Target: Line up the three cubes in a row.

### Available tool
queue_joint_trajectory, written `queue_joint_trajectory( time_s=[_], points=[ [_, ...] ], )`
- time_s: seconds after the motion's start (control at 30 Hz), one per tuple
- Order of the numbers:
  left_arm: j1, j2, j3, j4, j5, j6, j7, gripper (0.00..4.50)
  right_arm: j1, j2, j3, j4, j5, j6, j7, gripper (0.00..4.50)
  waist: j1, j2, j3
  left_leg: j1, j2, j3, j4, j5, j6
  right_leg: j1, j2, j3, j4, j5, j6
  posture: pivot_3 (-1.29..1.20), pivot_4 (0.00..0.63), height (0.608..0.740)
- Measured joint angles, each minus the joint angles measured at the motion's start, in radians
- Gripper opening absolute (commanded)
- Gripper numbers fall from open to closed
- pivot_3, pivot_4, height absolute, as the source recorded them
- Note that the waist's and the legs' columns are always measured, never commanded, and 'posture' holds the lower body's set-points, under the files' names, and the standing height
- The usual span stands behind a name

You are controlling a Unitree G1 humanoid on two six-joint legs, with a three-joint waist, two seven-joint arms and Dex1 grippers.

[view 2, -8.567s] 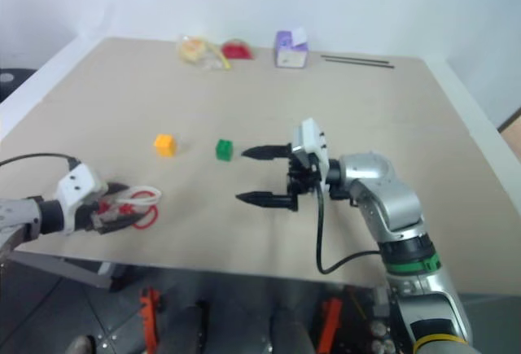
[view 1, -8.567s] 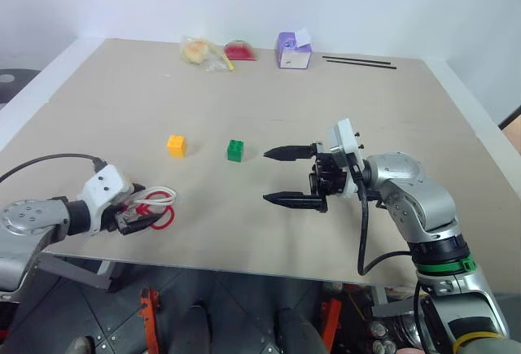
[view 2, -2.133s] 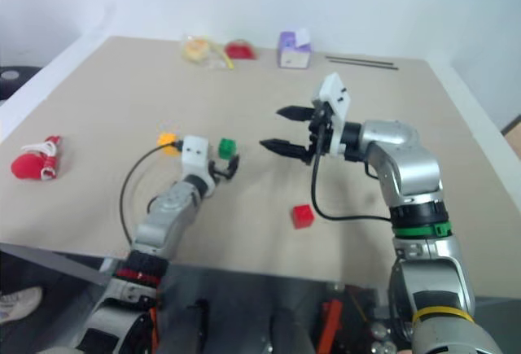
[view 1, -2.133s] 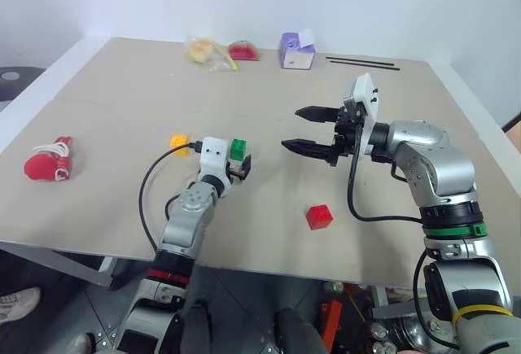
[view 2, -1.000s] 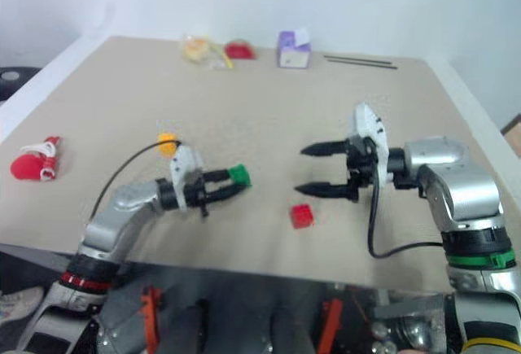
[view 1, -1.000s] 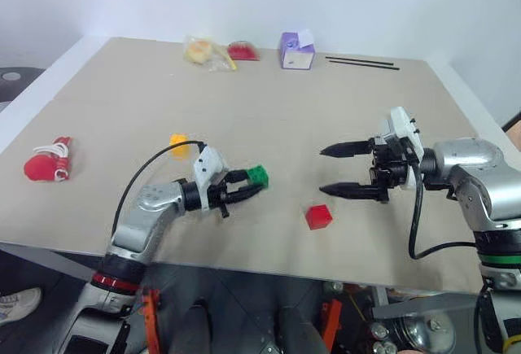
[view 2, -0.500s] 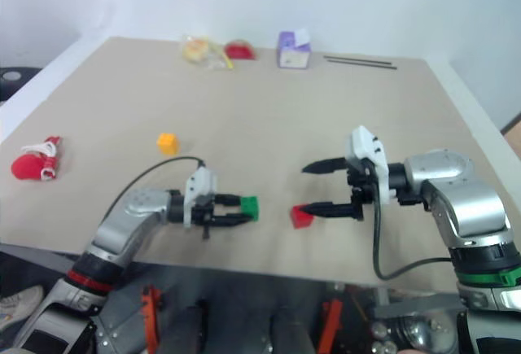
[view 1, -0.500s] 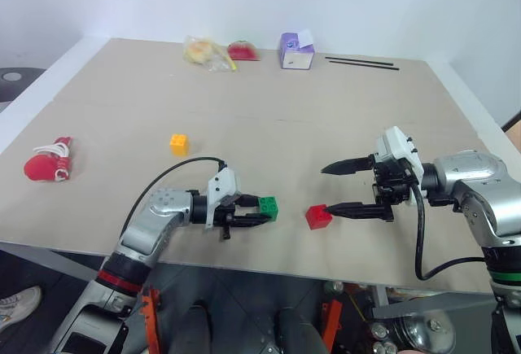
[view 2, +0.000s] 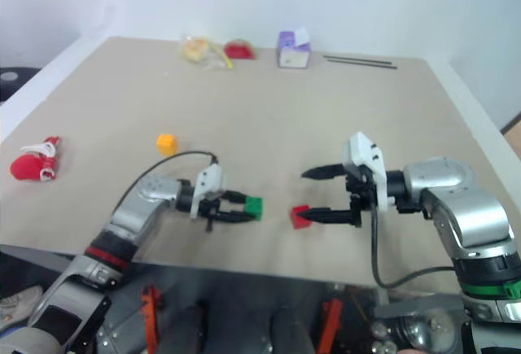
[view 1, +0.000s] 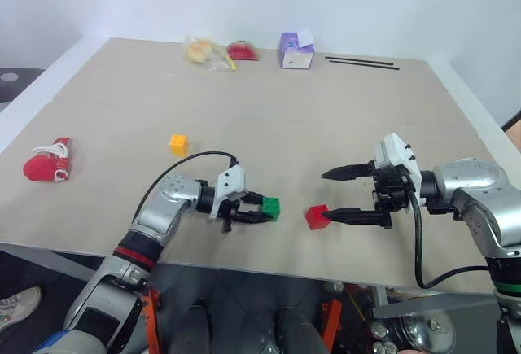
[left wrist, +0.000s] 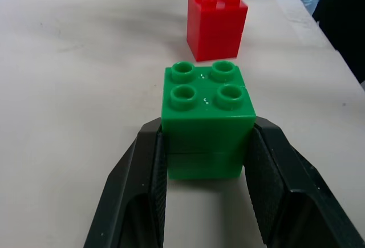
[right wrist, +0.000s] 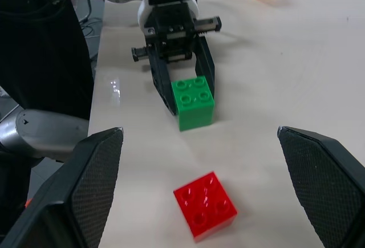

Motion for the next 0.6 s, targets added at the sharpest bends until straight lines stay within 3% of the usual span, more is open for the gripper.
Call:
queue_joint_trajectory(
  time_s=[0.2,0.27,0.47,0.6],
  points=[
    [-0.003,-0.007,0.002,0.010,0.009,-0.012,-0.006,1.34,0.002,-0.003,-0.018,-0.016,0.014,0.011,-0.015,4.50,0.000,0.000,0.000,0.000,0.000,0.000,0.000,0.000,0.000,0.000,0.000,0.000,0.000,0.000,0.000,0.00,0.150,0.740],
    [-0.003,-0.008,0.003,0.011,0.010,-0.013,-0.008,2.37,0.002,-0.003,-0.018,-0.016,0.014,0.011,-0.016,4.50,0.000,0.000,0.000,0.000,0.000,0.000,0.000,0.000,0.000,0.000,0.000,0.000,0.000,0.000,0.000,0.00,0.150,0.740],
    [-0.002,-0.009,0.003,0.019,0.012,-0.010,-0.025,4.43,-0.003,-0.003,-0.018,-0.011,0.013,0.010,-0.012,4.50,0.000,0.000,0.000,0.000,0.000,0.000,0.000,0.000,0.000,0.000,0.000,0.000,0.000,0.000,0.000,0.00,0.150,0.740],
    [-0.002,-0.009,0.020,0.010,0.004,-0.003,-0.021,4.48,-0.015,-0.002,-0.018,-0.004,0.014,0.009,-0.013,4.50,0.000,0.000,0.000,0.000,0.000,0.000,0.000,0.000,0.000,0.000,0.000,0.000,0.000,0.000,0.000,0.00,0.150,0.740]
  ],
)
